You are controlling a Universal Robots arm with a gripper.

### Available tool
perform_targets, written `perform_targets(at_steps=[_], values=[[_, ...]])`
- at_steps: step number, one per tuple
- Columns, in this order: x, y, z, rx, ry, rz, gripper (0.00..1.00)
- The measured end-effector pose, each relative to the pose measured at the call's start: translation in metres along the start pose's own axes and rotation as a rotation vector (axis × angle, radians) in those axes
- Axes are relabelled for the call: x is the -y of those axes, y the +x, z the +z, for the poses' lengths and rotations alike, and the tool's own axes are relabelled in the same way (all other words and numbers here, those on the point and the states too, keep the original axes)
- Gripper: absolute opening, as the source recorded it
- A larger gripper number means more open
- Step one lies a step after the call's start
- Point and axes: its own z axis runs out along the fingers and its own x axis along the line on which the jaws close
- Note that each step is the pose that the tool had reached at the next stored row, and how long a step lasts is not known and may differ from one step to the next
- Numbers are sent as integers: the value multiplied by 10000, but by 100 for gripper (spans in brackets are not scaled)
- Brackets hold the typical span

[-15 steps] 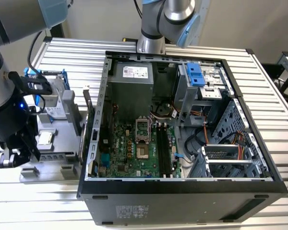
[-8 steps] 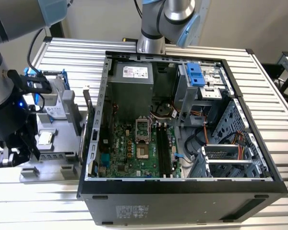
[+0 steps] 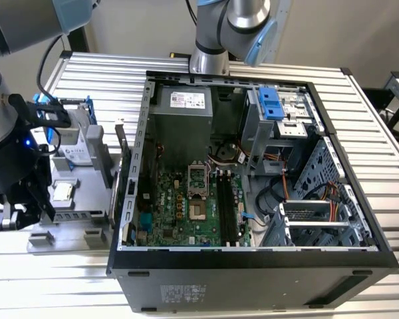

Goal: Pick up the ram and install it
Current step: 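Pick up the ram and move it above insertion slot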

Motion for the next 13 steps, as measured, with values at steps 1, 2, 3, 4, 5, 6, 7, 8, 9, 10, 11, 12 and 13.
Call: perform_targets(at_steps=[1, 2, 3, 4, 5, 6, 7, 8, 9, 10, 11, 12, 13], values=[[-1, 0, -1, -2, 6, 0, 0], [-1, 0, -1, -2, 9, 0, 0], [-1, 0, -2, -1, 12, 0, 0], [-2, 0, -6, -2, 11, 1, 0], [-2, 0, -15, -4, 9, 0, 0], [-2, 0, -23, -3, 10, 1, 0], [-2, 0, -33, -2, 12, 0, 0], [-2, 0, -44, -2, 11, 0, 0], [-2, 0, -53, -2, 12, 1, 0], [-2, 0, -63, -1, 12, 1, 0], [-2, 0, -74, -2, 11, 1, 0], [-3, 0, -86, -1, 12, 1, 0], [-3, -1, -97, -3, 11, 1, 0]])
